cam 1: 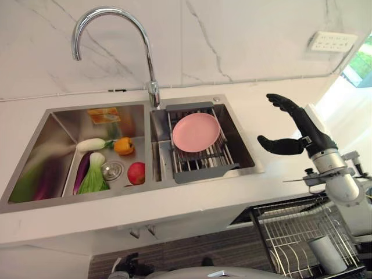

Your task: Place the dishes in the dishwasher.

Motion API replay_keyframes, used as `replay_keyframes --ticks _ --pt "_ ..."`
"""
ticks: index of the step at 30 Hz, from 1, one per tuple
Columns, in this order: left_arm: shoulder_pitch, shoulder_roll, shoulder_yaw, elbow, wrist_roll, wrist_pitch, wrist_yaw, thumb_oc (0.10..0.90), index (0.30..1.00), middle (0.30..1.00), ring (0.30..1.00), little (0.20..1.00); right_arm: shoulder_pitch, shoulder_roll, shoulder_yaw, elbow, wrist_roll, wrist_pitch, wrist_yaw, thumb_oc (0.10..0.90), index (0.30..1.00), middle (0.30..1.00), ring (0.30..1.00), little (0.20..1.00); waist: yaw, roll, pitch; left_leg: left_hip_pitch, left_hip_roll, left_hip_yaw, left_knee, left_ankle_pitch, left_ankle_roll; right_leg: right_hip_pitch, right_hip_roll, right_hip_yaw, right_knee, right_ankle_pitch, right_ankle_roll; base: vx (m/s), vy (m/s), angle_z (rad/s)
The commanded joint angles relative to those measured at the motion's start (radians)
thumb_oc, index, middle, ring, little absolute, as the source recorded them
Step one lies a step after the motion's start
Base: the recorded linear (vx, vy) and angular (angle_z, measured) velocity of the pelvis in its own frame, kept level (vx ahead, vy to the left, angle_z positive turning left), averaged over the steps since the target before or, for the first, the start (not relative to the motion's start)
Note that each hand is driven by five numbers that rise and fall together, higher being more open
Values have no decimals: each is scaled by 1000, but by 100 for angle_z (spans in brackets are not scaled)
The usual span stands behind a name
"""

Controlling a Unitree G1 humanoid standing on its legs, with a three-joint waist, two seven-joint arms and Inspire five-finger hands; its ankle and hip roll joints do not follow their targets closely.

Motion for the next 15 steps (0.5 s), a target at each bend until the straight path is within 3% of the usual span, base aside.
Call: replay_keyframes --ticks 1,4,6,15 --pt "-22 34 -52 83 67 7 -10 800 900 900 900 900 -115 7 22 -116 -69 -64 -5 800 900 900 900 900 43 -39 -43 -34 91 4 8 48 -93 34 -101 8 57 -45 133 5 21 -4" --pt "-24 36 -100 67 111 -1 -14 800 900 900 900 900 -196 -35 145 -56 -138 -61 25 800 900 900 900 900 61 -42 -42 -30 87 -5 8 43 -92 46 -107 0 47 -44 134 3 18 -2" --pt "-24 36 -98 67 111 -1 -14 800 900 900 900 900 -199 -35 148 -53 -138 -62 24 800 900 900 900 900 60 -41 -41 -30 87 -5 8 43 -92 47 -107 -1 47 -44 134 3 14 8" --pt "-55 26 -151 15 91 -17 -5 800 900 900 900 900 -349 -77 346 56 -299 -54 61 800 900 900 900 900 82 -46 -35 -43 82 -29 8 53 -93 49 -115 -28 45 -43 135 -13 12 10"
